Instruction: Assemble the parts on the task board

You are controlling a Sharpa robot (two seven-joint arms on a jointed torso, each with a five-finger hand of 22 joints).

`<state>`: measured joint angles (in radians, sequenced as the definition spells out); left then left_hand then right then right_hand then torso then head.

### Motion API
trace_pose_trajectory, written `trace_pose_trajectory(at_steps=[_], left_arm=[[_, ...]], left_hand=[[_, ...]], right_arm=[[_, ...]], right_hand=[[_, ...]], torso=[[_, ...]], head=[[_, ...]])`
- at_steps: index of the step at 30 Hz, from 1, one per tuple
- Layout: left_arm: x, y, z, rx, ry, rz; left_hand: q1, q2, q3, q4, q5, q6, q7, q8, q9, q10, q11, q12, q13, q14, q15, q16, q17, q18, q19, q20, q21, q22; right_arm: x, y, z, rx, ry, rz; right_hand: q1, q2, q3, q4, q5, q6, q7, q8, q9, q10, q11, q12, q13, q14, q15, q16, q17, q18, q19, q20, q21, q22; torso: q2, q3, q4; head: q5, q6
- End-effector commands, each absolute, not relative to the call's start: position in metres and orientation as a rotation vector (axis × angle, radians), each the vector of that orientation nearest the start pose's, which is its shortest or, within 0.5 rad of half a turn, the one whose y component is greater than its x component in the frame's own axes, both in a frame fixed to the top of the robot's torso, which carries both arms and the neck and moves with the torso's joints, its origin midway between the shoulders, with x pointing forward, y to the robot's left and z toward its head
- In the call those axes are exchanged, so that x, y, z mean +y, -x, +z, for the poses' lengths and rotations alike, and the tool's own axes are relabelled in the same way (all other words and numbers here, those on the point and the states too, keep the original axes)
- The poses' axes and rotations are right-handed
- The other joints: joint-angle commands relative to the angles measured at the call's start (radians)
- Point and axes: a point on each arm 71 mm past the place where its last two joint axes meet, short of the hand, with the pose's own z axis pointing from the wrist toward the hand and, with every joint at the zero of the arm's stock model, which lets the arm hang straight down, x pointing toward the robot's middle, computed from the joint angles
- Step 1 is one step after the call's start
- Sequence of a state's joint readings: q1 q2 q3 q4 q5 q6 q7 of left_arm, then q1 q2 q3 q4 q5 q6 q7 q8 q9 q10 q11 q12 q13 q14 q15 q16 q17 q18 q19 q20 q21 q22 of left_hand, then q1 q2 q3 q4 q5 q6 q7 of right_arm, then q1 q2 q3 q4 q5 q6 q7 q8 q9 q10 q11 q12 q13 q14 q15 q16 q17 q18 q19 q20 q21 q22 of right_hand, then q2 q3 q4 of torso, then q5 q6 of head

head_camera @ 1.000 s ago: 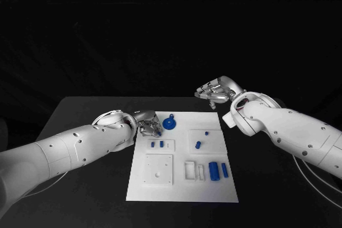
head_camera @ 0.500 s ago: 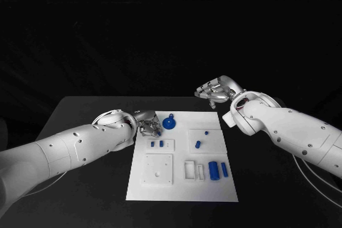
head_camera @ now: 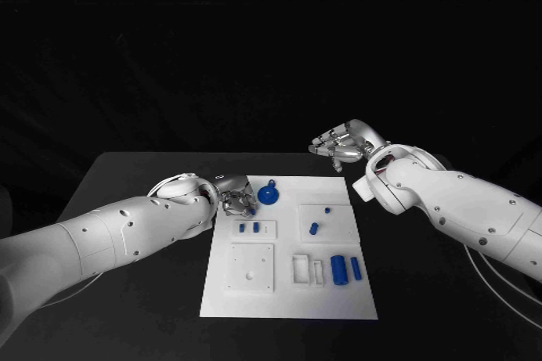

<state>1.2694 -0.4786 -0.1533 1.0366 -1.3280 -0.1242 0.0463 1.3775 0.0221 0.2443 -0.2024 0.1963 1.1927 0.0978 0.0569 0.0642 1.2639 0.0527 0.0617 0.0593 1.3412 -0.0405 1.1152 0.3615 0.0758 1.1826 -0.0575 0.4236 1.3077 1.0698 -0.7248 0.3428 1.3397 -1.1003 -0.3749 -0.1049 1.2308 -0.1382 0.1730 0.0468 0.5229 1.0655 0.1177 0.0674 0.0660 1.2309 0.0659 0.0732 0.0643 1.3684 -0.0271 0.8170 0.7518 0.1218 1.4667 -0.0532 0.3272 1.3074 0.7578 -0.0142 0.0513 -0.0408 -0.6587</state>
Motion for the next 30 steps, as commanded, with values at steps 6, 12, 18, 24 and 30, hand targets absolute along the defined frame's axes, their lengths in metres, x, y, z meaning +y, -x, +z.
trace_pose_trajectory(at_steps=[6,12,18,24,30], left_arm=[[0.1455,-0.5544,-0.2263,1.883,-0.273,-0.627],[0.1462,-0.5542,-0.2254,1.866,-0.266,-0.632],[0.148,-0.5543,-0.2242,1.846,-0.253,-0.634],[0.1498,-0.5549,-0.2236,1.834,-0.244,-0.632],[0.1547,-0.5563,-0.2228,1.823,-0.231,-0.623]], left_hand=[[0.006,-0.014,0.011,-0.015,-0.003,-0.055,0.004,0.005,0.0,-0.001,0.0,-0.003,-0.001,-0.006,0.003,0.018,0.008,0.02,-0.003,0.001,0.02,0.023],[0.003,-0.022,0.019,-0.019,-0.003,-0.079,0.002,0.005,-0.002,-0.001,-0.001,-0.003,-0.001,-0.008,0.003,0.019,0.006,0.02,-0.006,0.001,0.027,0.022],[0.003,-0.037,0.031,-0.025,-0.003,-0.188,-0.025,0.004,-0.003,0.005,-0.003,-0.003,-0.001,-0.006,0.001,0.018,0.003,0.019,-0.004,-0.001,0.033,0.021],[0.003,-0.043,0.036,-0.025,-0.003,-0.24,-0.03,0.002,-0.005,0.0,-0.001,-0.003,-0.001,-0.007,0.002,0.016,0.001,0.019,-0.004,-0.001,0.034,0.021],[0.004,-0.049,0.041,-0.024,-0.003,-0.261,-0.029,0.001,-0.005,-0.021,0.006,-0.003,-0.001,-0.011,0.006,0.015,0.0,0.022,-0.007,0.003,0.034,0.021]], right_arm=[[-0.2229,-0.5428,-0.131,1.474,-0.459,0.864],[-0.2237,-0.5429,-0.1317,1.477,-0.46,0.862],[-0.2249,-0.5429,-0.1327,1.482,-0.461,0.859],[-0.2262,-0.5431,-0.1338,1.487,-0.462,0.856],[-0.2283,-0.5433,-0.1373,1.508,-0.458,0.847]], right_hand=[[-0.008,-0.003,0.004,0.0,0.005,0.004,0.003,-0.005,-0.001,-0.004,0.0,-0.005,-0.002,-0.003,0.0,0.005,-0.001,0.019,0.03,0.006,-0.002,0.036],[-0.009,-0.003,0.007,-0.001,0.006,0.004,0.003,-0.005,-0.001,-0.004,0.0,-0.005,-0.002,-0.002,0.0,0.007,-0.002,0.02,0.032,0.005,-0.003,0.036],[-0.008,-0.003,0.007,-0.002,0.005,0.003,0.003,-0.005,-0.001,-0.005,0.0,-0.005,-0.002,0.002,-0.001,0.01,-0.001,0.021,0.036,0.004,-0.001,0.036],[-0.008,-0.003,0.007,-0.003,0.005,0.001,0.003,-0.005,-0.001,-0.007,0.001,-0.005,-0.002,0.003,-0.001,0.01,-0.002,0.022,0.037,0.004,-0.004,0.035],[0.008,-0.004,0.018,-0.022,0.001,0.0,0.005,-0.005,-0.001,-0.015,0.003,-0.006,-0.002,0.008,-0.001,0.013,0.0,0.024,0.041,0.004,0.004,0.034]], torso=[[-0.001,0.0,0.0006],[-0.001,-0.0005,-0.0001],[-0.001,-0.0008,0.0004],[-0.001,-0.001,0.0003],[-0.001,-0.0007,0.0001]], head=[[-0.001,-0.003],[-0.001,-0.002],[-0.001,-0.002],[-0.001,-0.001],[-0.001,0.0]])
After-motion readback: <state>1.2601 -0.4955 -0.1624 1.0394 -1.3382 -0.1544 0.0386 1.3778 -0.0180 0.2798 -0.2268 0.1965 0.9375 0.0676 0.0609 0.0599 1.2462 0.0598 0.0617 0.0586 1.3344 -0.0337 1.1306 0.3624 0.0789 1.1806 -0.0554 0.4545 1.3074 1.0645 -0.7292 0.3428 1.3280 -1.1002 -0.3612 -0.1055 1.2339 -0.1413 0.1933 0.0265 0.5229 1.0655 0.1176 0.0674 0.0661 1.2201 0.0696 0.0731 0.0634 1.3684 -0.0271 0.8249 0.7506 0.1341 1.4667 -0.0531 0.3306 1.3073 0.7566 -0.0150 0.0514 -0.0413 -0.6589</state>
